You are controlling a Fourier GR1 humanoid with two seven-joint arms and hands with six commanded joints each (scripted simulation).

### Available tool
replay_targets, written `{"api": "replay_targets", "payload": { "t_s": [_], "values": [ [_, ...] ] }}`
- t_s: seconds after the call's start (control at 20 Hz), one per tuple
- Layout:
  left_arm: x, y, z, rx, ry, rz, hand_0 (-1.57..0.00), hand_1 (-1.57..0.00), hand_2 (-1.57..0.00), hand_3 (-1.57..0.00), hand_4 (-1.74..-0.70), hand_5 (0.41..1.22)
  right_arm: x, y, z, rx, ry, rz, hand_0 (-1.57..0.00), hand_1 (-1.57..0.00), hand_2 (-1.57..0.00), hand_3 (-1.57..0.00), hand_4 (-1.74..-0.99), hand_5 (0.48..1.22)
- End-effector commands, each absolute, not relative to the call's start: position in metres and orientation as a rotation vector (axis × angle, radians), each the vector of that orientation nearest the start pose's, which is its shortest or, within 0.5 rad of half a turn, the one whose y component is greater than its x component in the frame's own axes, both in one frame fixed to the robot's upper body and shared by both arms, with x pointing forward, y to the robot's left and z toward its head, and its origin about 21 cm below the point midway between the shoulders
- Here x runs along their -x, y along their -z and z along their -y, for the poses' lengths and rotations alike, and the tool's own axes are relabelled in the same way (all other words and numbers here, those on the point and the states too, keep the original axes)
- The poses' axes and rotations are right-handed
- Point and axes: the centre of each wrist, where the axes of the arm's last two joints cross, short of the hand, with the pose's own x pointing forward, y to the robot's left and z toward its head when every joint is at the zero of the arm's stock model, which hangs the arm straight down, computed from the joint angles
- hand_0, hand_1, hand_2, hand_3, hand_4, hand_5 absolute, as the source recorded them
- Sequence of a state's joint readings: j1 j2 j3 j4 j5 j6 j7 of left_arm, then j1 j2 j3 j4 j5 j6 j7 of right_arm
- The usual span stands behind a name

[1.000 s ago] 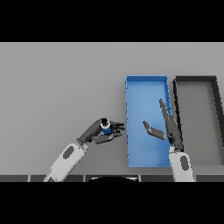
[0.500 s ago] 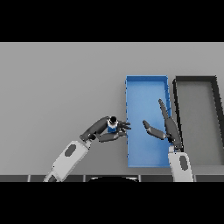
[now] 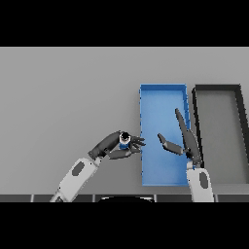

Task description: Pick up the blue pipe and place it into the blue bin.

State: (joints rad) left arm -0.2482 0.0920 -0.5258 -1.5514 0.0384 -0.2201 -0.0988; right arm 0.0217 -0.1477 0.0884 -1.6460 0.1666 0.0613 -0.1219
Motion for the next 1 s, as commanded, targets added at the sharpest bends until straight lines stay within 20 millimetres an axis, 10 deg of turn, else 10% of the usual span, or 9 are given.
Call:
{"api": "replay_targets", "payload": {
  "t_s": [0.0,0.6,0.95],
  "values": [
    [-0.263,-0.042,-0.104,0.592,0.76,1.712,-1.57,-1.57,-1.57,-1.57,-1.47,1.221,-0.241,-0.025,0.245,0.053,-0.355,1.781,0.0,-0.02,-0.03,0.0,-1.166,0.571],
    [-0.262,-0.045,-0.105,0.575,0.784,1.712,-1.57,-1.57,-1.57,-1.57,-1.47,1.221,-0.243,-0.144,0.227,-0.305,-0.858,1.87,0.0,0.0,0.0,0.0,-1.23,0.531],
    [-0.264,-0.047,-0.103,0.563,0.802,1.694,-1.57,-1.57,-1.57,-1.57,-1.47,1.221,-0.25,-0.155,0.19,-0.455,-0.998,1.766,0.0,0.0,0.0,0.0,-1.227,0.528]
  ]
}}
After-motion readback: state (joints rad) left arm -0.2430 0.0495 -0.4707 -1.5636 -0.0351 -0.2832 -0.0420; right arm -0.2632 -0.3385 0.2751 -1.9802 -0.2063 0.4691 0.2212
